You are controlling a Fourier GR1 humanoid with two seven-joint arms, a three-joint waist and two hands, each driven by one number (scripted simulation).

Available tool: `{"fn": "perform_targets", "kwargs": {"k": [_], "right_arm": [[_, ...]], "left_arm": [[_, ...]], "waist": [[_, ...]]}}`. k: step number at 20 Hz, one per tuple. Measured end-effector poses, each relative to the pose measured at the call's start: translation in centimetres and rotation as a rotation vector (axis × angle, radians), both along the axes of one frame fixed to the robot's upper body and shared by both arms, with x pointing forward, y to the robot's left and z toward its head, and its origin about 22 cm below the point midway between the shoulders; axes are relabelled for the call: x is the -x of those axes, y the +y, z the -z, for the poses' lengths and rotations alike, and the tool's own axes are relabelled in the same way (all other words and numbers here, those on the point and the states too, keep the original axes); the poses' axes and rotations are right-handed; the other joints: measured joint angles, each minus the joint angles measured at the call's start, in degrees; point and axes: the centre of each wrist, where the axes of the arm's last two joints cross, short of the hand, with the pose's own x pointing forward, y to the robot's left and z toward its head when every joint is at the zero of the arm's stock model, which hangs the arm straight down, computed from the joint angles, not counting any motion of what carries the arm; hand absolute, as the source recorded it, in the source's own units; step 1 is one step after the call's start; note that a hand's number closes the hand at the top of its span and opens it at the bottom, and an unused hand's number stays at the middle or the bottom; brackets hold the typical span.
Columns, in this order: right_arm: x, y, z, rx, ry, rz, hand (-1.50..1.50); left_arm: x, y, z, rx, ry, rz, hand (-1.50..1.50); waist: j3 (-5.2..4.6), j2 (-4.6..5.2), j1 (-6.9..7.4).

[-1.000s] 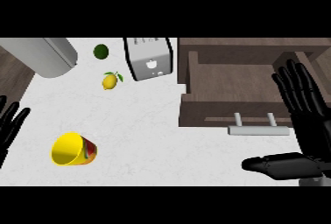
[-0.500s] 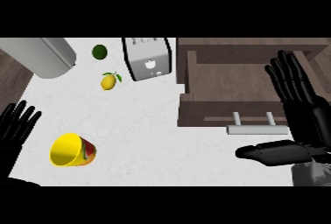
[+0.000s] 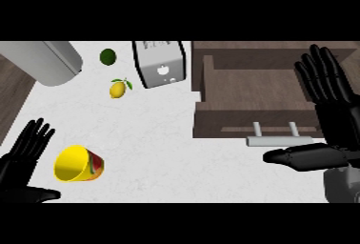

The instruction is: Pick up the cup, place it into the drawer and close the drawer

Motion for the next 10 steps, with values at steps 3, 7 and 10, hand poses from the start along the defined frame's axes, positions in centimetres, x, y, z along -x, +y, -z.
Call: {"fn": "perform_targets", "kwargs": {"k": [3, 7, 10], "right_arm": [[-0.2, 0.1, 0.3, 0.0, 0.002, 0.003, -1.5], [0.0, -0.7, -0.4, -0.001, -0.002, 0.0, -1.5], [-0.3, -0.8, -0.8, -0.003, -0.004, 0.001, -1.5]], "left_arm": [[0.4, 0.3, 2.4, -0.012, 0.018, -0.015, -1.5], [-0.1, 1.3, 4.4, -0.021, 0.039, -0.024, -1.5], [-0.2, 1.1, 6.4, -0.046, 0.058, -0.046, -1.5]], "waist": [[-0.02, 0.01, -0.04], [-0.01, 0.02, -0.17], [-0.03, 0.05, -0.27]]}}
